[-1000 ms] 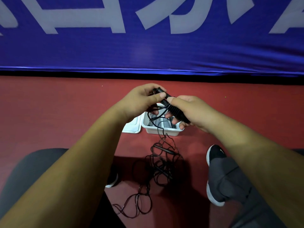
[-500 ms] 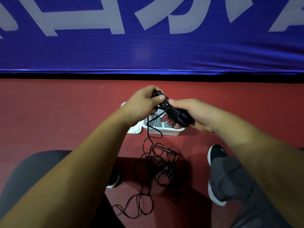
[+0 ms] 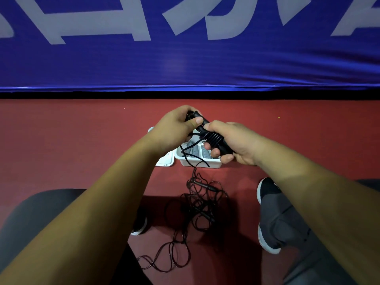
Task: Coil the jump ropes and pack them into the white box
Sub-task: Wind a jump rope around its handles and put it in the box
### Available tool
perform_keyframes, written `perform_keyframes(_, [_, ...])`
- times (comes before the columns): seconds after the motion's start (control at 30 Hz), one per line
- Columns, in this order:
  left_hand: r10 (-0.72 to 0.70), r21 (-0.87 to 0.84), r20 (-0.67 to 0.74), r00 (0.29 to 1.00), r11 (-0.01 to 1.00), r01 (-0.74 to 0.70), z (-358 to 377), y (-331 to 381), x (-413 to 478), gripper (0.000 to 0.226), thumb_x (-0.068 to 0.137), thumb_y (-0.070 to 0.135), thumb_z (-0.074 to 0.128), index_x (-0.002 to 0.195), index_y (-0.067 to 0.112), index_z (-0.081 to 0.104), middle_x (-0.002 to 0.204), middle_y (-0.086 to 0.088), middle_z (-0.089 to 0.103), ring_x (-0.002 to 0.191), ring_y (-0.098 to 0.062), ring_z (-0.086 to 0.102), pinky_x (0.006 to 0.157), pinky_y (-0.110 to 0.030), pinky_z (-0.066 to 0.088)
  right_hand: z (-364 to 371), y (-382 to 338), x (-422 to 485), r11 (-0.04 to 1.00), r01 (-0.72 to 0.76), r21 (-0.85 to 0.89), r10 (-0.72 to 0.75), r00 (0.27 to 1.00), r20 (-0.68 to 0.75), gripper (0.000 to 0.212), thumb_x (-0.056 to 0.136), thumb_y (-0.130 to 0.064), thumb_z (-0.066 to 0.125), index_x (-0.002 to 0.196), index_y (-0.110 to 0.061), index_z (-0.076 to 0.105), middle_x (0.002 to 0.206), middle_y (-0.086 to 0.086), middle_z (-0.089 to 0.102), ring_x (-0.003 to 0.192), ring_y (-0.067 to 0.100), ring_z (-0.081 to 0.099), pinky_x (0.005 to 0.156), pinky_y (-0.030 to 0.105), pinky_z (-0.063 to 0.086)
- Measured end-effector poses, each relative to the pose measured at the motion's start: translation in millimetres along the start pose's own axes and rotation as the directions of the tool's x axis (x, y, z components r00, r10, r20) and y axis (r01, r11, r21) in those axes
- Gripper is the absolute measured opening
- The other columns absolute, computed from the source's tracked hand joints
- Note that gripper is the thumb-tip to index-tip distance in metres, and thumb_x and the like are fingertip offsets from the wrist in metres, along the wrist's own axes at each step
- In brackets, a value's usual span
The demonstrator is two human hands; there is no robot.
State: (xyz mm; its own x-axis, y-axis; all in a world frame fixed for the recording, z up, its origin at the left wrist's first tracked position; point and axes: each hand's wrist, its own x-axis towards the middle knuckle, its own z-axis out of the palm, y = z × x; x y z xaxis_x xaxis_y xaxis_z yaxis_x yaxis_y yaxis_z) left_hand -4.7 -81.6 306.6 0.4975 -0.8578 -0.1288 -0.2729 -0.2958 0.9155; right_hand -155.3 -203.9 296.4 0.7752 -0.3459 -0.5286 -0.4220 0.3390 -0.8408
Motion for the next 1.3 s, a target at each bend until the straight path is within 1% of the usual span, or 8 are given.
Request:
perform_keyframes(0.23, [-0.139, -0.123, 0.162, 0.977, 0.979, 0.16, -5, -4, -3, 0.043, 0.107, 0.05, 0.053, 0.127, 0.015, 0.066, 0.124, -0.008, 0.073, 0.089, -0.023, 0.073, 0.079, -0.034, 0.061, -8, -7, -2, 0.999, 0.031, 0.032, -0.029, 0.999, -0.041, 0.029, 0.103, -0.033, 0.06, 0.116, -0.008, 0.064, 0.079, 0.009, 0.065, 0.055, 0.016, 0.048, 0.041, 0.018, 0.023])
perform_keyframes(0.37, [-0.114, -0.035, 0.356, 0.927, 0.99, 0.135, -4, -14, -7, 0.044, 0.109, 0.05, 0.049, 0.131, 0.016, 0.065, 0.126, -0.001, 0.075, 0.111, -0.029, 0.072, 0.1, -0.047, 0.054, -14, -12, -4, 0.998, 0.052, 0.038, -0.049, 0.995, -0.085, 0.026, 0.103, -0.033, 0.061, 0.107, -0.007, 0.064, 0.079, 0.009, 0.064, 0.055, 0.016, 0.048, 0.042, 0.018, 0.022])
perform_keyframes(0.47, [-0.06, 0.038, 0.444, 0.894, 0.998, 0.049, -3, -13, -10, 0.032, 0.111, 0.039, 0.048, 0.127, 0.02, 0.069, 0.118, 0.0, 0.078, 0.105, -0.017, 0.068, 0.101, -0.039, 0.051, -17, -14, -4, 0.997, 0.068, 0.041, -0.063, 0.992, -0.105, 0.025, 0.103, -0.033, 0.062, 0.103, -0.008, 0.061, 0.078, 0.01, 0.064, 0.055, 0.017, 0.049, 0.041, 0.018, 0.022])
perform_keyframes(0.6, [-0.08, 0.135, 0.426, 0.901, 0.991, 0.024, -4, -12, -9, 0.026, 0.109, 0.028, 0.058, 0.116, 0.014, 0.078, 0.096, 0.007, 0.078, 0.088, -0.001, 0.065, 0.086, -0.024, 0.05, -20, -16, -6, 0.997, 0.078, 0.021, -0.075, 0.989, -0.13, 0.022, 0.101, -0.034, 0.065, 0.103, -0.013, 0.059, 0.081, 0.011, 0.064, 0.056, 0.017, 0.049, 0.041, 0.019, 0.023])
perform_keyframes(0.73, [-0.06, 0.281, 0.334, 0.941, 0.959, -0.039, -5, -12, -6, 0.02, 0.106, 0.035, 0.062, 0.094, 0.037, 0.078, 0.096, 0.004, 0.078, 0.094, -0.01, 0.07, 0.093, -0.035, 0.052, -19, -14, -6, 0.998, 0.065, 0.012, -0.063, 0.992, -0.107, 0.027, 0.099, -0.037, 0.07, 0.101, -0.012, 0.061, 0.082, 0.011, 0.064, 0.056, 0.017, 0.049, 0.041, 0.019, 0.023])
perform_keyframes(0.9, [0.014, 0.389, 0.217, 0.976, 0.916, -0.099, -4, -14, 0, 0.017, 0.106, 0.032, 0.062, 0.104, 0.025, 0.078, 0.092, 0.0, 0.077, 0.092, -0.021, 0.071, 0.09, -0.041, 0.055, -19, -16, -4, 0.996, 0.052, 0.07, -0.046, 0.995, -0.087, 0.03, 0.099, -0.038, 0.07, 0.103, -0.01, 0.06, 0.079, 0.01, 0.065, 0.055, 0.017, 0.049, 0.04, 0.018, 0.022])
perform_keyframes(1.1, [0.044, 0.303, 0.188, 0.981, 0.948, -0.101, -9, -15, 2, 0.022, 0.108, 0.017, 0.056, 0.112, 0.026, 0.076, 0.083, 0.003, 0.073, 0.079, -0.015, 0.073, 0.075, -0.023, 0.053, -22, -19, -4, 0.995, 0.048, 0.092, -0.04, 0.995, -0.088, 0.031, 0.101, -0.037, 0.068, 0.11, -0.009, 0.058, 0.077, 0.009, 0.065, 0.054, 0.017, 0.049, 0.038, 0.018, 0.024])
perform_keyframes(1.3, [0.01, 0.414, 0.212, 0.977, 0.905, -0.099, -3, -16, 1, 0.018, 0.107, 0.027, 0.058, 0.107, 0.023, 0.076, 0.09, 0.005, 0.077, 0.092, -0.016, 0.072, 0.093, -0.043, 0.055, -17, -15, -5, 0.993, 0.013, 0.116, -0.014, 1.0, 0.011, 0.031, 0.1, -0.038, 0.069, 0.106, -0.009, 0.06, 0.081, 0.01, 0.063, 0.056, 0.015, 0.049, 0.038, 0.019, 0.024])
